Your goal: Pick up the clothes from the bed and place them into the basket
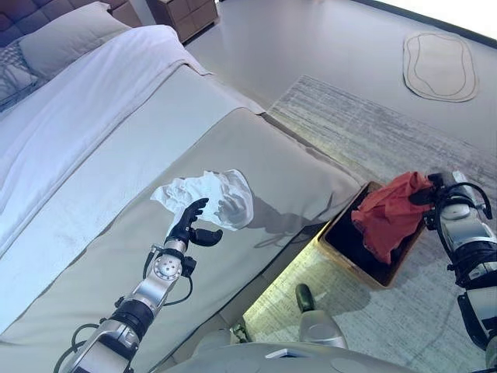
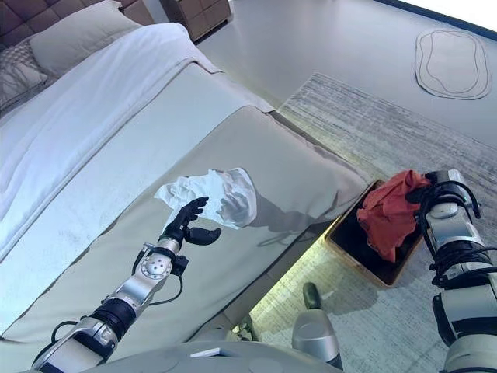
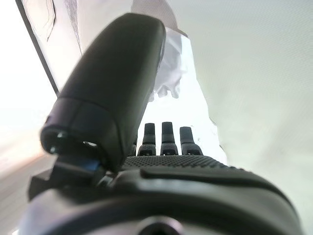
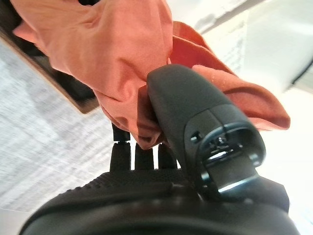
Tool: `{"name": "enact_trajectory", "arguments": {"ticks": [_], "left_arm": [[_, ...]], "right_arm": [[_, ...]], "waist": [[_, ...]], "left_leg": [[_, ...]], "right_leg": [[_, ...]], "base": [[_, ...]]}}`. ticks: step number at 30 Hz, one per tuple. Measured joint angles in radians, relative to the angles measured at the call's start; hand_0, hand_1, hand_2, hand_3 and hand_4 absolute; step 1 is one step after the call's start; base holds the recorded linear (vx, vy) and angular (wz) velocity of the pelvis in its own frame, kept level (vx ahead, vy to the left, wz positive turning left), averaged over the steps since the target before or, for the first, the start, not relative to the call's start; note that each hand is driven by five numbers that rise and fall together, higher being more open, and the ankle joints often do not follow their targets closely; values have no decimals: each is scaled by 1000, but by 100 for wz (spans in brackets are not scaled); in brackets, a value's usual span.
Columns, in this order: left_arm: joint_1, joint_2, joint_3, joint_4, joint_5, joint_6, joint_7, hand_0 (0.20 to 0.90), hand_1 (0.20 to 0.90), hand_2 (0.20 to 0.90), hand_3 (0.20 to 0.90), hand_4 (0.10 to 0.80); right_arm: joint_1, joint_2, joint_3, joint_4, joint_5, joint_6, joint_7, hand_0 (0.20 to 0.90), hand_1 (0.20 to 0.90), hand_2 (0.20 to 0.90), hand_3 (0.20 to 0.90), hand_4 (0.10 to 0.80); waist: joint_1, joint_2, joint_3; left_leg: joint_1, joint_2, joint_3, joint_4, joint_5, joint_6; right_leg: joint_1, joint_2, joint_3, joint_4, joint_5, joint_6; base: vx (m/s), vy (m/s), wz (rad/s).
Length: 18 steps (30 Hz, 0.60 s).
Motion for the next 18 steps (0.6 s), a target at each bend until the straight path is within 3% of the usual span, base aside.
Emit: {"name": "enact_trajectory", "arguments": {"ticks": [18], "left_arm": [[0, 8, 0, 0, 0, 0, -1, 900, 900, 900, 900, 800]], "right_arm": [[0, 20, 0, 75, 1, 21, 45, 900, 900, 900, 900, 800]], "waist": [[4, -5, 4]], "left_leg": [[1, 2, -9, 0, 2, -1]], "right_leg": [[7, 1, -11, 0, 0, 0]], "base": [[0, 0, 1]]}}
